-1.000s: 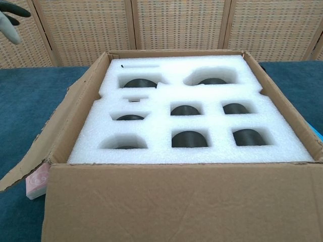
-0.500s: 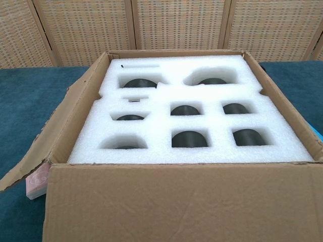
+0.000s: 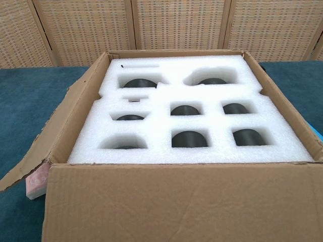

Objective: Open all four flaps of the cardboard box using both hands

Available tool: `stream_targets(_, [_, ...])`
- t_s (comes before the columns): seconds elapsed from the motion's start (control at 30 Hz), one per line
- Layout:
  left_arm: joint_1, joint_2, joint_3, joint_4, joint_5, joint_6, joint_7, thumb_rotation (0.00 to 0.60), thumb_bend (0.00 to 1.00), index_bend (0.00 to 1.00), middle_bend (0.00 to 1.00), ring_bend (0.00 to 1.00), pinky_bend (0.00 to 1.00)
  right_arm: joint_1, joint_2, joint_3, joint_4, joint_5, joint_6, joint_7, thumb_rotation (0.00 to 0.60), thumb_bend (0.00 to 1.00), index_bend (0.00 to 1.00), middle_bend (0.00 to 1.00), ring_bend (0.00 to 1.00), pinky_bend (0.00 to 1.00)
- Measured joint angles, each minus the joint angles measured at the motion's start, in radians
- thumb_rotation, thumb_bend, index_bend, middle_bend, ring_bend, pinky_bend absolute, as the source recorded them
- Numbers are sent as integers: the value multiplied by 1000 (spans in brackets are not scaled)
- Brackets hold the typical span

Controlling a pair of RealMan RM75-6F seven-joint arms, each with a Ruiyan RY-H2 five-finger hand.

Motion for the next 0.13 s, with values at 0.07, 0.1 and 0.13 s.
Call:
stream_targets(0.07, [13, 4, -1, 0, 17, -5, -3, 454, 221, 298, 0, 0, 0, -9, -5, -5, -1, -6, 8, -2, 600, 1000, 68, 86, 0, 0])
stream_targets(0.1, [18, 5, -2, 1, 23, -7, -2, 453, 221, 298, 0, 0, 0, -11, -7, -6, -1, -8, 10, -2, 600, 1000, 68, 86, 0, 0])
stream_targets(0.13, [24, 6, -4, 1, 29, -10, 0, 453, 221, 298, 0, 0, 0, -14, -8, -8, -1, -9, 11, -2, 600, 1000, 68, 86, 0, 0])
